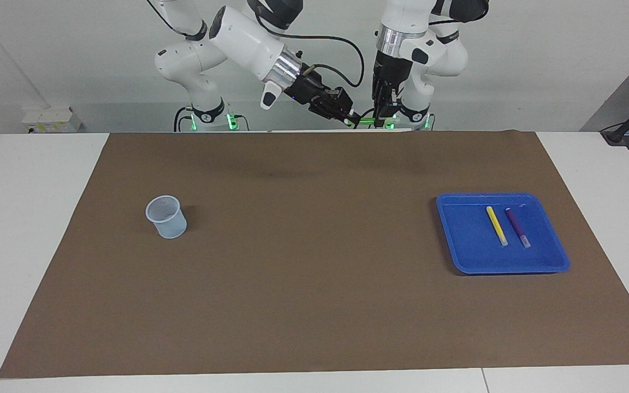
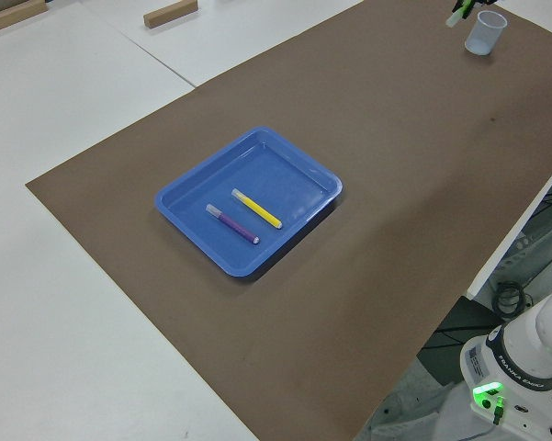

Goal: Transfer and insert pens with both arms
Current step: 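Grasp the green pen's free end with the right gripper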

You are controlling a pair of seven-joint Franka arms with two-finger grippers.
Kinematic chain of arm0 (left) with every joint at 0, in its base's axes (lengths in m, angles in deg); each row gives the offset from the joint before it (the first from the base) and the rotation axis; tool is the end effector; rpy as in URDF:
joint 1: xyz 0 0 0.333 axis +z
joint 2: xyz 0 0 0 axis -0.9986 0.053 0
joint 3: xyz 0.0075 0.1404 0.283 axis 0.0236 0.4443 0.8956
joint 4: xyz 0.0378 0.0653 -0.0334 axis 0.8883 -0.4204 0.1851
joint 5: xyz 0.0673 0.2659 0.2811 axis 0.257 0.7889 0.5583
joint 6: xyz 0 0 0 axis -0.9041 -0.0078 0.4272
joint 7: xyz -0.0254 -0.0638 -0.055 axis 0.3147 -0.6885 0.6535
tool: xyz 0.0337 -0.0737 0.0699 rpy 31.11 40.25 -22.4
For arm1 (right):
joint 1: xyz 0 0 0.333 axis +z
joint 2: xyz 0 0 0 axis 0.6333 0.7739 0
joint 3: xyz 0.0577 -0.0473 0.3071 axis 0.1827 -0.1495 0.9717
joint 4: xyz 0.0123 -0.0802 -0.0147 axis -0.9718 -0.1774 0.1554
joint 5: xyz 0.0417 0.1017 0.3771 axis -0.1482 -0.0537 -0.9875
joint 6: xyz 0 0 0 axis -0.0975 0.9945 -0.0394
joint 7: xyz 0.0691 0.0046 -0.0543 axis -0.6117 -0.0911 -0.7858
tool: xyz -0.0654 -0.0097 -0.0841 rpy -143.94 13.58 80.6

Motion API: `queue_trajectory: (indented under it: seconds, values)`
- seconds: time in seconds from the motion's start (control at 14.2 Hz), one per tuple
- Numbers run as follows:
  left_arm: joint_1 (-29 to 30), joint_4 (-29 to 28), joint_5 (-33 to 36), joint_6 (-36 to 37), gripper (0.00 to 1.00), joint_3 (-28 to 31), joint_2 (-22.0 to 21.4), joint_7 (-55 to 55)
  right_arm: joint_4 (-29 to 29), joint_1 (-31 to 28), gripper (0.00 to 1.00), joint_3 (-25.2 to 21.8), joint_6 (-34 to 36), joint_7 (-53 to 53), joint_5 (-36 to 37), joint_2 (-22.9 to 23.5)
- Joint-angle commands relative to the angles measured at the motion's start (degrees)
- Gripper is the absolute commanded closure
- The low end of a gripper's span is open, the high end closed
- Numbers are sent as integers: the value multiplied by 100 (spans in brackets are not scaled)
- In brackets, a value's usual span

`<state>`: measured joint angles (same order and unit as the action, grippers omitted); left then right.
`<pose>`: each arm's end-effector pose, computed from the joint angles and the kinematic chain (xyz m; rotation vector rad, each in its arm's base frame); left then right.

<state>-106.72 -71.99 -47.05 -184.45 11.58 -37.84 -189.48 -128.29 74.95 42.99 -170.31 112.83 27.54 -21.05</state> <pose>0.4190 -0.2890 0.6346 2.0964 2.1469 0.0283 0.4462 0.3419 0.5650 -2.0561 0.7508 0.1543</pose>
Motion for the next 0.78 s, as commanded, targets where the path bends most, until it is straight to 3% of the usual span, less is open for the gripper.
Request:
queue_trajectory:
  seconds: [0.0, 0.14, 0.7]
  values:
    - [-19, -100, -18, 64, 100, -18, -133, -46, -126, -6, 81, 64, -135, 8, -120, -140]
    - [-19, -100, -18, 73, 100, -18, -133, -46, -126, -6, 98, 73, -249, -10, -120, -140]
    - [-2, -109, -18, 56, 100, -18, -141, 42, -109, -15, 100, 99, -267, -27, -146, -122]
